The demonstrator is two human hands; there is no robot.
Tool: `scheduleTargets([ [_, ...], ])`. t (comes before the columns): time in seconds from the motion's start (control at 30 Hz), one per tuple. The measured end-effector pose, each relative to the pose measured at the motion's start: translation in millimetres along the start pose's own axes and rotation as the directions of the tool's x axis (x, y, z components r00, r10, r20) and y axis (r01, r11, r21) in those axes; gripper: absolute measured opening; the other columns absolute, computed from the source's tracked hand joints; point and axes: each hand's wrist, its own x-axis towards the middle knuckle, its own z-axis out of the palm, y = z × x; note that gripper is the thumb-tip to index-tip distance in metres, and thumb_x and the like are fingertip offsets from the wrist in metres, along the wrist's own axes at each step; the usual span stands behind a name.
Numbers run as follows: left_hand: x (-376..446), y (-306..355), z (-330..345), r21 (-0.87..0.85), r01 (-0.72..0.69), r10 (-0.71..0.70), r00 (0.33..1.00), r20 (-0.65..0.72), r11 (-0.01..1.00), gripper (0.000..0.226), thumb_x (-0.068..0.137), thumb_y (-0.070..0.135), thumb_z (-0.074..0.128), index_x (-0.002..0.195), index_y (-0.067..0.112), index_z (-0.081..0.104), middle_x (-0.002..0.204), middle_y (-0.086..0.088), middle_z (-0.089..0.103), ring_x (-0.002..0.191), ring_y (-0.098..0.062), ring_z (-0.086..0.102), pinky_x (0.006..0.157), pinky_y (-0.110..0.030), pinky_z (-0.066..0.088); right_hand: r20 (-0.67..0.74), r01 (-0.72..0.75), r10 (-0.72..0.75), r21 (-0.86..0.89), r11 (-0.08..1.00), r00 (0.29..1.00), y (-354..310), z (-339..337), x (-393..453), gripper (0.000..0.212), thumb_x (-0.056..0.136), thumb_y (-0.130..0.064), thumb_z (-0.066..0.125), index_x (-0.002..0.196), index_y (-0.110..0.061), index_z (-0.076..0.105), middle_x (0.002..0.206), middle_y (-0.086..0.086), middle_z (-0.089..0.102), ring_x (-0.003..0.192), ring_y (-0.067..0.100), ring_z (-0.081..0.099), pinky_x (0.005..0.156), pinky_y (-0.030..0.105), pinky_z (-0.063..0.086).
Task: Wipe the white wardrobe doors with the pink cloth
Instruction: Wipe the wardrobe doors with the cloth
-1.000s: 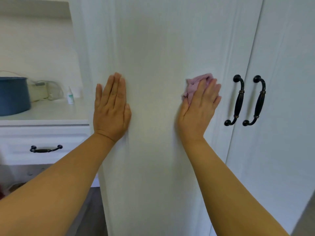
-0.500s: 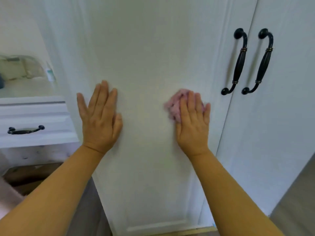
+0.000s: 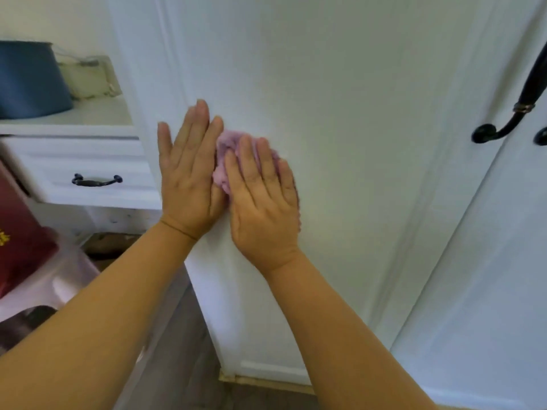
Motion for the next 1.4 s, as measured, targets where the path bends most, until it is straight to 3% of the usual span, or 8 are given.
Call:
scheduleTargets([
  [0.27,-28,-24,-27,-0.105,0.238,-0.239,0.971,0.009,0.965,0.058,0.093,-0.007,0.044,0.148,-0.01,0.028,0.154,-0.038,0.021,0.149,-0.028,0.012,0.122,-0.061,0.006,-0.272,-0.042,0.037,-0.014,0.999,0.962,18,-10,82,0.044,0.092,0.009,0.05,0.133,-0.002,0.063,0.141,0.022,0.055,0.137,0.044,0.044,0.119,0.051,0.022],
  [0.4,-33,-21,-15,-0.195,0.2,-0.206,0.979,-0.009,0.96,0.052,0.095,-0.013,0.04,0.145,-0.016,0.027,0.152,-0.041,0.021,0.147,-0.045,0.016,0.122,-0.059,0.012,-0.363,-0.006,-0.019,-0.068,0.998,0.932,-4,11,91,0.037,0.09,-0.005,0.051,0.119,-0.008,0.073,0.126,0.013,0.067,0.121,0.03,0.044,0.094,0.047,0.041],
  [0.57,-80,-21,-5,-0.22,0.187,-0.198,0.98,-0.03,0.957,0.053,0.1,0.007,0.044,0.147,-0.01,0.027,0.153,-0.039,0.023,0.148,-0.028,0.013,0.122,-0.06,0.01,-0.204,0.13,-0.14,-0.064,0.989,0.969,-19,52,-45,0.037,0.091,-0.014,0.067,0.128,-0.01,0.069,0.142,0.004,0.059,0.138,0.027,0.045,0.113,0.053,0.034],
  [0.77,-175,7,-2,-0.189,0.234,-0.204,0.964,0.168,0.954,0.063,0.094,-0.001,0.043,0.153,-0.006,0.02,0.159,-0.029,0.018,0.153,-0.025,-0.002,0.12,-0.063,0.014,0.347,0.13,-0.059,-0.187,0.974,0.936,-39,48,-228,0.069,0.085,-0.008,0.059,0.151,-0.018,0.042,0.165,-0.003,0.021,0.155,0.022,0.015,0.124,0.053,0.003],
  [0.9,-195,14,-10,-0.26,0.247,-0.173,0.946,0.276,0.933,0.06,0.099,0.001,0.038,0.154,-0.006,0.015,0.163,-0.019,0.005,0.153,-0.028,-0.007,0.126,-0.042,0.002,0.227,0.002,0.028,-0.131,0.991,0.974,-47,57,-192,0.061,0.095,-0.008,0.056,0.152,-0.016,0.036,0.163,-0.002,0.02,0.154,0.022,0.016,0.124,0.049,0.005],
  [1.17,-201,13,-6,-0.23,0.246,-0.181,0.946,0.269,0.942,0.076,0.086,-0.019,0.05,0.152,-0.009,0.015,0.161,-0.025,0.007,0.151,-0.033,-0.003,0.125,-0.041,0.001,-0.169,-0.078,0.051,-0.155,0.985,0.984,-37,64,-65,0.042,0.104,-0.02,0.038,0.139,-0.004,0.056,0.146,0.017,0.053,0.14,0.039,0.043,0.121,0.055,0.014],
  [1.27,-203,14,-8,-0.281,0.276,-0.194,0.938,0.286,0.919,0.068,0.092,-0.014,0.046,0.153,-0.008,0.016,0.161,-0.028,0.01,0.15,-0.03,-0.002,0.125,-0.036,0.0,-0.078,-0.121,0.113,-0.112,0.986,0.991,-49,74,-138,0.047,0.101,-0.016,0.052,0.147,-0.008,0.045,0.152,0.013,0.046,0.148,0.033,0.031,0.122,0.051,0.007],
  [1.4,-209,15,-18,-0.292,0.281,-0.183,0.929,0.323,0.914,0.062,0.092,0.0,0.031,0.152,-0.007,0.02,0.161,-0.027,0.012,0.152,-0.036,0.005,0.126,-0.044,0.008,0.305,-0.008,0.057,-0.16,0.987,0.951,-53,67,-257,0.071,0.091,0.0,0.059,0.154,-0.016,0.034,0.162,0.002,0.023,0.155,0.026,0.012,0.124,0.051,0.001],
])
